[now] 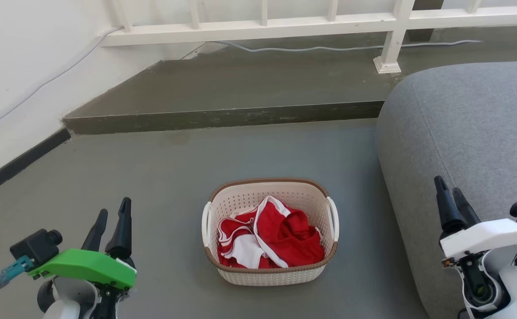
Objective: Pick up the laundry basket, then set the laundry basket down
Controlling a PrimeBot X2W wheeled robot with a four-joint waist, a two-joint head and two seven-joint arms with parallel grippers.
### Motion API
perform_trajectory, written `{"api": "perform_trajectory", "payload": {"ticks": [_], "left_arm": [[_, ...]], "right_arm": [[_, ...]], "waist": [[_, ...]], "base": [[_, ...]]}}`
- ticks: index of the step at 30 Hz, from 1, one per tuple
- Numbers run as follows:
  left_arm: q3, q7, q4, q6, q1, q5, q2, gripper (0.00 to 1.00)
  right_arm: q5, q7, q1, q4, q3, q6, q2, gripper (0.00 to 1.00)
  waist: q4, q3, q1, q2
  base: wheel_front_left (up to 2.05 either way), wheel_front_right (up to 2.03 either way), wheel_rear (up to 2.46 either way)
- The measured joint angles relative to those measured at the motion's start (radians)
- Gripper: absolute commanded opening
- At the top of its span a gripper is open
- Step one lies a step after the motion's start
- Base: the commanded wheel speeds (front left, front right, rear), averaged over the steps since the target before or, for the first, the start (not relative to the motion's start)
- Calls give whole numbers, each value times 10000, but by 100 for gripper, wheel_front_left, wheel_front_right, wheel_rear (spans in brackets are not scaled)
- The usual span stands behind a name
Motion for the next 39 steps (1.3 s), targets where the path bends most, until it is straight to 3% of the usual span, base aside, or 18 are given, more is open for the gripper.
{"api": "perform_trajectory", "payload": {"ticks": [13,39], "left_arm": [[-729,-441,52,543,-105,2205,167,100],[-1730,-1340,339,1175,-217,5616,337,100]], "right_arm": [[-2132,-374,-16,203,662,-420,-290,100],[-5618,-1204,-239,537,1384,-1037,-384,100]], "waist": [[-36,6,0,0],[-125,178,0,0]], "base": [[0,0,0],[0,0,0]]}}
